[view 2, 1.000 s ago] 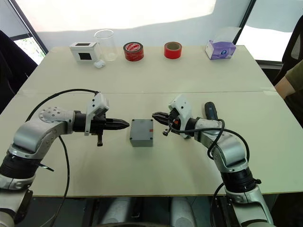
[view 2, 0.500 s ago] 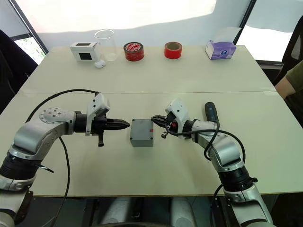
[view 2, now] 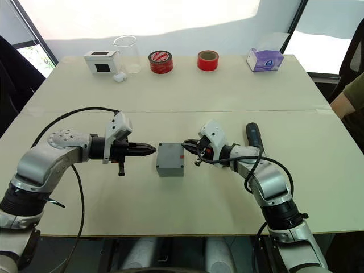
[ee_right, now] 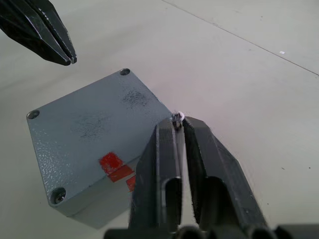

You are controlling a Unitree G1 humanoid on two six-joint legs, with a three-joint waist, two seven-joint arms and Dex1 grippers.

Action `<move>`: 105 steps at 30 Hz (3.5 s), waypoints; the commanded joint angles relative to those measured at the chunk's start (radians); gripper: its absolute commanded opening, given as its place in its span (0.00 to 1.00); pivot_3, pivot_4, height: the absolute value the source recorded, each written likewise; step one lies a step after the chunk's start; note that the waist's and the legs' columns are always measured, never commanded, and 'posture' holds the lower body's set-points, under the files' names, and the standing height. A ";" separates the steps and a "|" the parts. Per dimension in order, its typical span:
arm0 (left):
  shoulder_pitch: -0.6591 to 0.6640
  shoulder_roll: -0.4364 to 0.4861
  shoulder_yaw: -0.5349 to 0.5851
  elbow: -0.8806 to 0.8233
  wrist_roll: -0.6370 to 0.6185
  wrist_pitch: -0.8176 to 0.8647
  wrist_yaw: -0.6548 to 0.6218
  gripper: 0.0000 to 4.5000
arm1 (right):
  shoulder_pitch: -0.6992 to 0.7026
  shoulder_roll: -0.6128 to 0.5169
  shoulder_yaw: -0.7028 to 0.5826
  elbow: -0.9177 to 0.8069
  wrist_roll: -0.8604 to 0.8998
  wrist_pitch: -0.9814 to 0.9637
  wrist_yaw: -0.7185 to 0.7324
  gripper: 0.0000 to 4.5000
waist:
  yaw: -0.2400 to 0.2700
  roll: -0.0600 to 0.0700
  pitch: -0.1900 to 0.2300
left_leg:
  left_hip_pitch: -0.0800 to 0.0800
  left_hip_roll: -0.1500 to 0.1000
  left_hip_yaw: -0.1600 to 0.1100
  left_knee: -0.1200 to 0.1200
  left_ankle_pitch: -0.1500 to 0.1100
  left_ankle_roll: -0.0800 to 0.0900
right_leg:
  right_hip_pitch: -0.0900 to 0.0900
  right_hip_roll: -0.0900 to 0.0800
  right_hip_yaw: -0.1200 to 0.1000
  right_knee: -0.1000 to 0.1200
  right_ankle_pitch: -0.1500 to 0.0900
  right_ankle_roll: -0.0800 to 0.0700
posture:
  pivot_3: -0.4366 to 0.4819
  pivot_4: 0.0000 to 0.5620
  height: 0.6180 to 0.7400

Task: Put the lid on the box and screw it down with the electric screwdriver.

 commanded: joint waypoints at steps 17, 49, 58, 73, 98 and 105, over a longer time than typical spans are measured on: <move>-0.146 -0.067 -0.112 -0.022 0.043 -0.113 -0.076 0.00 | -0.227 -0.336 -0.292 0.056 0.090 0.375 -0.018 0.92 | 0.021 0.001 0.001 | 0.000 -0.002 0.001 0.002 0.000 0.000 | 0.000 -0.001 0.000 -0.001 0.000 0.000 | 0.48 0.27 1.00; -0.116 -0.162 -0.141 -0.128 0.025 -0.110 -0.015 0.00 | -0.464 -0.577 0.263 0.479 0.107 0.823 0.214 1.00 | 0.018 0.000 0.001 | 0.000 0.001 0.003 0.001 0.000 0.001 | -0.001 -0.001 0.001 -0.002 -0.001 -0.002 | 0.48 0.27 1.00; -0.117 -0.168 -0.137 -0.127 0.016 -0.106 0.002 0.00 | -0.466 -0.574 0.319 0.489 0.050 0.776 0.264 0.46 | 0.018 0.000 0.001 | 0.000 0.001 0.002 0.001 0.000 0.001 | -0.001 -0.001 0.000 -0.002 -0.001 -0.002 | 0.48 0.27 1.00; -0.161 -0.094 -0.008 0.108 0.053 -0.166 -0.001 0.00 | -0.588 -0.289 -0.368 0.460 0.214 0.305 0.031 0.40 | -0.008 0.001 0.003 | -0.002 0.001 0.004 -0.001 0.001 -0.001 | -0.006 0.000 0.002 0.001 -0.001 -0.002 | 0.48 0.27 1.00; -0.130 -0.086 -0.158 0.114 0.130 -0.154 -0.062 0.00 | -0.081 0.207 -0.190 -0.167 0.260 -0.049 -0.206 0.40 | -0.003 -0.003 0.001 | -0.015 -0.002 -0.002 0.003 0.006 -0.007 | -0.015 0.001 0.001 0.004 0.001 0.001 | 0.48 0.27 1.00; -0.112 -0.092 -0.174 0.126 0.164 -0.167 -0.058 0.00 | -0.076 0.217 -0.155 -0.105 0.193 -0.132 -0.204 0.40 | -0.002 -0.003 0.001 | -0.015 -0.001 -0.002 0.003 0.006 -0.007 | -0.015 0.002 0.001 0.004 0.001 0.001 | 0.48 0.27 1.00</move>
